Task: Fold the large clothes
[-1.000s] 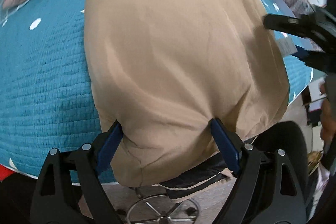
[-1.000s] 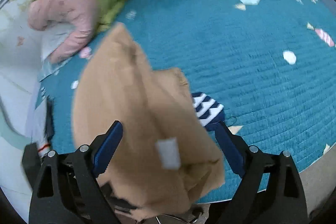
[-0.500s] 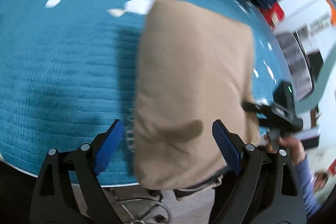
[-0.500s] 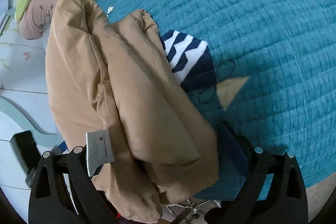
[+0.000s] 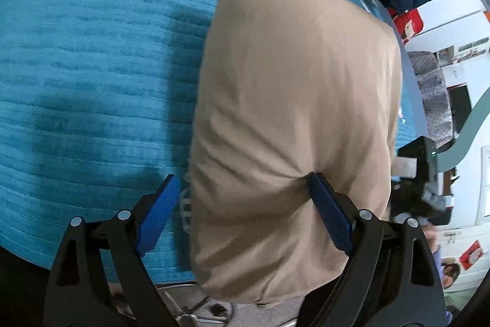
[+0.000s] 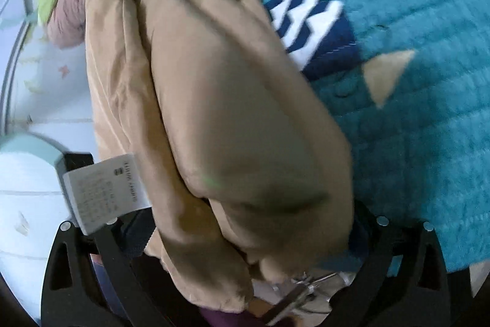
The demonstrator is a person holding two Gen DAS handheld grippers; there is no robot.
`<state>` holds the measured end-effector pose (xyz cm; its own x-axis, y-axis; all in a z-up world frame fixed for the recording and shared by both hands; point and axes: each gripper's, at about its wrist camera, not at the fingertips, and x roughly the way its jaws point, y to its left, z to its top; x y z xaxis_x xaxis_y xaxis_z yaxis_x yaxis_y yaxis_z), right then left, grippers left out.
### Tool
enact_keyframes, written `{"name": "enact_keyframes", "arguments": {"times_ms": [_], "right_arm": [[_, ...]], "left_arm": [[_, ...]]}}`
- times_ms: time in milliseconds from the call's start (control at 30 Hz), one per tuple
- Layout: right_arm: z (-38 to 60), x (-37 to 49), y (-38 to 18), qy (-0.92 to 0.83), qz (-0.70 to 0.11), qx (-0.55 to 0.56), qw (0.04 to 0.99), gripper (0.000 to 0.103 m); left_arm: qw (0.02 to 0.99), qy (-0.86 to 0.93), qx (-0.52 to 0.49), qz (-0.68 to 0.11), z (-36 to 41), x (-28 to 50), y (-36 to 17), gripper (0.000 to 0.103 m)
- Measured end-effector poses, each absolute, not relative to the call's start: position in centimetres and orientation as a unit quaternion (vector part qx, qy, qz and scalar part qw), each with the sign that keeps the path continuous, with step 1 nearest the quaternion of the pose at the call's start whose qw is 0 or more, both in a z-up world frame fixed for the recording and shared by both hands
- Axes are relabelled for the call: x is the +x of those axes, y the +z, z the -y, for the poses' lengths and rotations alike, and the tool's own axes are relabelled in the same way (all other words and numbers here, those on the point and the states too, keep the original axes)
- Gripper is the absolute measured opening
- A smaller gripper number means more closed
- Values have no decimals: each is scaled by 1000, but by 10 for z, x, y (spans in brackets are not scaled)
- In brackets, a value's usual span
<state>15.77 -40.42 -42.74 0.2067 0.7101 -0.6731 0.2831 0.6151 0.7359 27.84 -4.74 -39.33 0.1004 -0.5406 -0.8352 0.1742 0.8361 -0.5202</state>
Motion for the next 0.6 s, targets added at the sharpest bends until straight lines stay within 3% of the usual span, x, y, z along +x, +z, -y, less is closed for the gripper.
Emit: {"name": "enact_keyframes", "arguments": {"times_ms": [200,300,333,367,433,600], "right_arm": [[398,151,-419,166,-593,421,666,94],[389,145,-424,132,-592,398,688,93],[390,143,-422,129,-587,402,691,86],[388,137,-419,134,-579,412,691,68],[394,129,-417,146,-559,438,688,49],[409,115,-418,127,-548,424,710,43]], "left_arm": [[710,-220,-226,-630,35,272,-408,88],[720,-210,-210,-627,40,270,-409,91],[721,-208,-214,-625,41,269,-410,91],[716,-208,-223,-629,40,269,-412,91],[706,-212,-236,-634,41,270,-415,91],[718,-217,-251,-612,19,264,-407,91]]}}
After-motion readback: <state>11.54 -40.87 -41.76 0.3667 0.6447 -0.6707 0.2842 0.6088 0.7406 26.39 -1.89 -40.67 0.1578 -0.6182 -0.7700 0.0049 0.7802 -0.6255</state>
